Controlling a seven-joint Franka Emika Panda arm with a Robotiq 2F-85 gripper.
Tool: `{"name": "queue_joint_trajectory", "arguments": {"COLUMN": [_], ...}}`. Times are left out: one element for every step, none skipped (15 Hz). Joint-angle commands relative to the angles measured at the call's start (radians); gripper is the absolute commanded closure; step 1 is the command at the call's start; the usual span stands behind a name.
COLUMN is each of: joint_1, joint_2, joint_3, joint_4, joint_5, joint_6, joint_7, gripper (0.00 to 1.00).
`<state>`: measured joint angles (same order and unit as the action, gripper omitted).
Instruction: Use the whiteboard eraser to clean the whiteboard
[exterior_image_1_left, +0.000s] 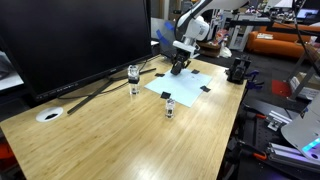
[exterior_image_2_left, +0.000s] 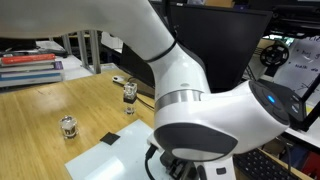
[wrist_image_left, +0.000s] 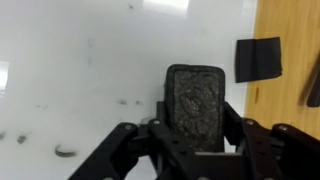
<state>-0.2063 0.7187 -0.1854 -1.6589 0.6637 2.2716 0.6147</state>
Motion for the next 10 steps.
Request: {"name": "queue_joint_trajectory", "arguments": {"joint_1": [-0.078, -0.093, -0.108, -0.119, -0.126, -0.132, -0.136, -0.136, -0.138, -0.135], "joint_2": [0.058, 0.072, 0.086, 0.100, 0.114, 0.129, 0.142, 0.157, 0.168, 0.182], "joint_3": [0.064, 0.074, 0.084, 0.088, 0.089, 0.087, 0.084, 0.078, 0.078, 0.072], "joint_4": [0.119, 0.144, 0.165, 0.185, 0.200, 0.215, 0.224, 0.234, 0.244, 0.251], "joint_5": [0.049, 0.063, 0.081, 0.095, 0.103, 0.110, 0.114, 0.113, 0.115, 0.111], "joint_6": [-0.063, -0.078, -0.097, -0.119, -0.139, -0.161, -0.177, -0.193, -0.205, -0.211], "joint_7": [-0.056, -0.067, -0.081, -0.091, -0.098, -0.101, -0.098, -0.093, -0.092, -0.086], "gripper": [0.70, 0.70, 0.70, 0.70, 0.70, 0.70, 0.70, 0.70, 0.70, 0.70]}}
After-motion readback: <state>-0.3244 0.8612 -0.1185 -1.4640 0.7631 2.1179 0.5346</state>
